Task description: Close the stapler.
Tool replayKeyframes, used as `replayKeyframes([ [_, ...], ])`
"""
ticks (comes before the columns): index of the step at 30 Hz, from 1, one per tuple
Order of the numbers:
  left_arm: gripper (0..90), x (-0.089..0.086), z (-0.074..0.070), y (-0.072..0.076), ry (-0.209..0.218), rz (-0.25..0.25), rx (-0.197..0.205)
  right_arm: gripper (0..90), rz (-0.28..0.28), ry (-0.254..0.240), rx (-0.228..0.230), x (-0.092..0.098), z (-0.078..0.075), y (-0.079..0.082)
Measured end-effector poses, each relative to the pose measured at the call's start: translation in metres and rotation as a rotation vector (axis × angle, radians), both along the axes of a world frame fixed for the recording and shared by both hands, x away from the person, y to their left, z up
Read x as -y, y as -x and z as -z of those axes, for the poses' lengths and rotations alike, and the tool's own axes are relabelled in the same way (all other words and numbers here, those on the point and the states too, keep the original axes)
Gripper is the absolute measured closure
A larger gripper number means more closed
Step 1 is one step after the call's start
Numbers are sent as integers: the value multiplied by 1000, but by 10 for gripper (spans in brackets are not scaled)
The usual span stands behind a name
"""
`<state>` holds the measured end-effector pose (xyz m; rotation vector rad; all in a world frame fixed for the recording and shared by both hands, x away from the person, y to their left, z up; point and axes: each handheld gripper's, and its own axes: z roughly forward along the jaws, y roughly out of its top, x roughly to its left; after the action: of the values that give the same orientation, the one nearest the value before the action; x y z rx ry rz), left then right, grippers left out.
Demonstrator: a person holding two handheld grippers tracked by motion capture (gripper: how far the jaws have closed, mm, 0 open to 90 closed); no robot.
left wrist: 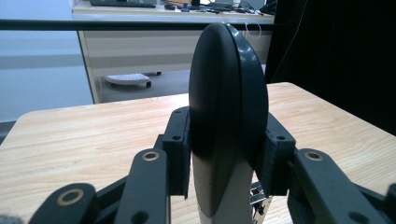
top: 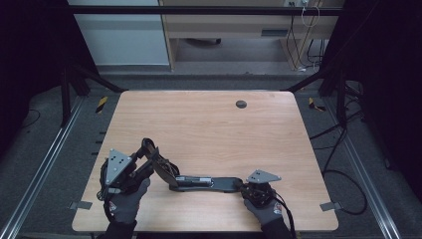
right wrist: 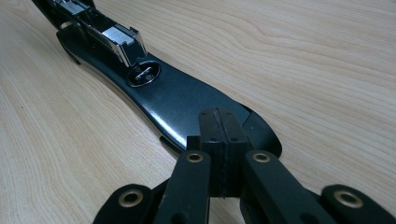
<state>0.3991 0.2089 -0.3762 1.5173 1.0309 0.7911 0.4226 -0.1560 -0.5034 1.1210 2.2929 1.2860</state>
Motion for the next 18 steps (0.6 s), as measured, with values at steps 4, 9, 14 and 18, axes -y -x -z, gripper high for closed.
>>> replayKeyframes([
  [4,611,5,-1,0,-12,-2,5,900,1,0,2,0,0,0],
  [9,612,11,-1,1,-29,-8,21,900,4,-1,-2,0,0,0],
  [14,612,16,-1,2,-48,-14,29,900,2,-1,0,0,0,0],
  [18,612,19,-1,2,-57,-14,36,900,1,0,1,0,0,0],
])
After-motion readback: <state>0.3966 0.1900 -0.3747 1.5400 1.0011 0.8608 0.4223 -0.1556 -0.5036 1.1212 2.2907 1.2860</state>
